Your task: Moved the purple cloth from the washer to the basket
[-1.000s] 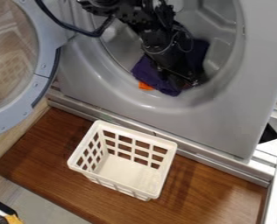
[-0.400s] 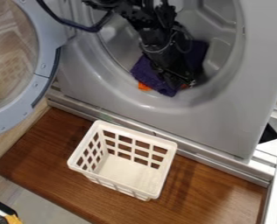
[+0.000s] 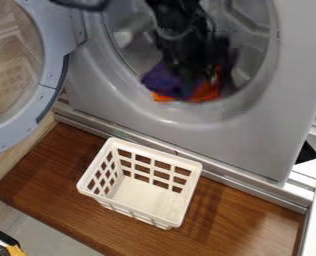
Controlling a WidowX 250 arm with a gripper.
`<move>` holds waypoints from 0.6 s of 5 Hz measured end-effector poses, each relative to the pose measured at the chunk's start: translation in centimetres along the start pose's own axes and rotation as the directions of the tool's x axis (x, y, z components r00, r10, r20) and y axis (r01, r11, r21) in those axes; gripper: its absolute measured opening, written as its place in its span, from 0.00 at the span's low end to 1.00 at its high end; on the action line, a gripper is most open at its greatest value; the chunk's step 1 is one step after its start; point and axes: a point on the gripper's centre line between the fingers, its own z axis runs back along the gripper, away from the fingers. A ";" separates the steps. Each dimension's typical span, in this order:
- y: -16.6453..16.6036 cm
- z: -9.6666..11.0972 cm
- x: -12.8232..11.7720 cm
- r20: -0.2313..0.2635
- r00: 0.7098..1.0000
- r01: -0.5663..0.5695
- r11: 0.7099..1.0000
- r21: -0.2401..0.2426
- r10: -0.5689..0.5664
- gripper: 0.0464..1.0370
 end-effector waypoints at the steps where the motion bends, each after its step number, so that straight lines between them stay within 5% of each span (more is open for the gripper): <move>1: 0.1 1.6 -0.2 0.004 1.000 0.002 1.000 -0.002 -0.002 0.17; 3: 0.5 5.7 -3.8 0.012 0.999 -0.050 0.998 0.046 0.050 0.16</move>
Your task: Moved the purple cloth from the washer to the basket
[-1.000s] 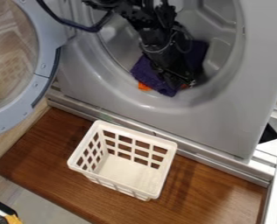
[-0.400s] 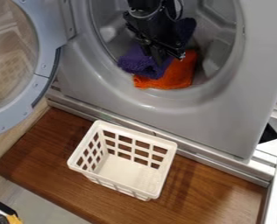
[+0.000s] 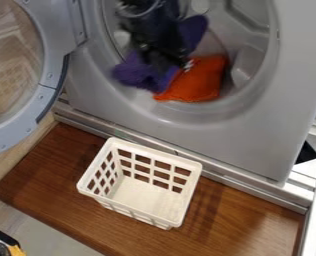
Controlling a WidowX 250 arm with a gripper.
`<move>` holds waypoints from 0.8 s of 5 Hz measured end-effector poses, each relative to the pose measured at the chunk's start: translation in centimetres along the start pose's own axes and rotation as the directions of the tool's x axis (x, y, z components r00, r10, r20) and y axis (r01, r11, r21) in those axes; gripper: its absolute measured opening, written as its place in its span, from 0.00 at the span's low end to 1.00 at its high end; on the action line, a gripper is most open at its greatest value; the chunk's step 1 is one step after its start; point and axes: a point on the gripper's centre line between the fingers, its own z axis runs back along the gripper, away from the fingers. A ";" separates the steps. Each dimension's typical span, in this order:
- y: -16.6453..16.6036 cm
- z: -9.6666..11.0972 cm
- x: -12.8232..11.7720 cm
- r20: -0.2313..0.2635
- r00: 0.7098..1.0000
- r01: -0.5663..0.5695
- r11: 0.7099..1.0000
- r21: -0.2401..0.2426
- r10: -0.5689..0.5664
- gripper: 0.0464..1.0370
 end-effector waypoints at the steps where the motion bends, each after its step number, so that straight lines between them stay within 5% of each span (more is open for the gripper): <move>1: 0.4 0.0 -2.8 -0.055 0.997 -0.056 0.998 0.004 0.056 0.14; 3: -1.1 -1.5 -6.2 -0.144 0.983 -0.122 0.992 -0.031 0.116 0.13; 4: -2.3 -2.9 -7.5 -0.242 0.961 -0.148 0.988 -0.038 0.135 0.13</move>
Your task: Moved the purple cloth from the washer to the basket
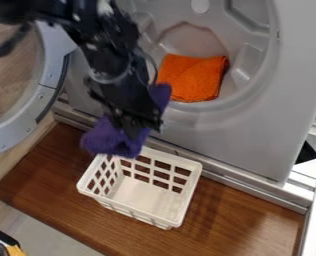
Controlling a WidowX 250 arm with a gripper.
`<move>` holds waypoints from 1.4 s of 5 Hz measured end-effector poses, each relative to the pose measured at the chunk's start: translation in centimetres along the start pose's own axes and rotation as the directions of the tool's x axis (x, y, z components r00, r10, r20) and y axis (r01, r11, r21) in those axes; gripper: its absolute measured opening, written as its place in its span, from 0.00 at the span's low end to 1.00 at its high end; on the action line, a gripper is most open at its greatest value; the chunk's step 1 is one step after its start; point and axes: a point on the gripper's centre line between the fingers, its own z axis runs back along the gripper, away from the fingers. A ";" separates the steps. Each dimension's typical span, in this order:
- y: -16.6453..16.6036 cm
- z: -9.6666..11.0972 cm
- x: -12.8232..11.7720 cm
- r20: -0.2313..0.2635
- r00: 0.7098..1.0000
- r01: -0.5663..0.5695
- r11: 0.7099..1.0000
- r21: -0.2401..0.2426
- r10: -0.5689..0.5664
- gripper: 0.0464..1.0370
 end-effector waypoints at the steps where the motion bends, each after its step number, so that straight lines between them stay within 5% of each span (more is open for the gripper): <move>1: -0.3 -2.1 -1.4 -0.060 0.998 -0.010 1.000 -0.010 0.009 0.13; 3: -2.0 -4.4 -2.3 -0.112 0.993 0.032 0.999 -0.023 -0.034 0.19; 6: -2.9 -5.9 -1.9 -0.137 0.989 0.043 0.998 -0.037 -0.048 0.96; 7: -3.0 -5.8 -1.5 -0.127 0.991 0.046 0.998 -0.043 -0.051 0.97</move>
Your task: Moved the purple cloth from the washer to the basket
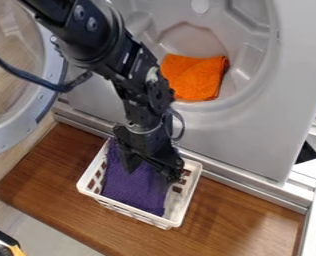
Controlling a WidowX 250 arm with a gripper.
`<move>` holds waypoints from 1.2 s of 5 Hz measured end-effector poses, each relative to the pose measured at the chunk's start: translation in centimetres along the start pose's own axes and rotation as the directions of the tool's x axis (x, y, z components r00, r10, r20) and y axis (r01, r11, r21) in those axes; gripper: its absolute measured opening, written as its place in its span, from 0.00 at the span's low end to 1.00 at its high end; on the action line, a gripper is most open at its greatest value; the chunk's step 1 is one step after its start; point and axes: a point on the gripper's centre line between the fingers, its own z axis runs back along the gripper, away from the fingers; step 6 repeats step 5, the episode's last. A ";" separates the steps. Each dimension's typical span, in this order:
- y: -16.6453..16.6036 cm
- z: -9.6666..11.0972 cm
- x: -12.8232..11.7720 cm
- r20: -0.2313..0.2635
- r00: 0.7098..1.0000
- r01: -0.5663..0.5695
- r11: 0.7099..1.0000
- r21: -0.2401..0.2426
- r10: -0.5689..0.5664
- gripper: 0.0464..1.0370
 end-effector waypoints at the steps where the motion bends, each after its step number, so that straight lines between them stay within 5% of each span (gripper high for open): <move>1: 0.0 0.9 0.2 0.017 1.000 -0.001 1.000 0.001 0.001 0.96; 4: 0.4 6.2 2.6 0.117 0.993 -0.034 0.999 0.011 0.032 0.96; 6: 0.4 6.3 2.6 0.120 0.992 -0.033 0.999 0.012 0.031 0.96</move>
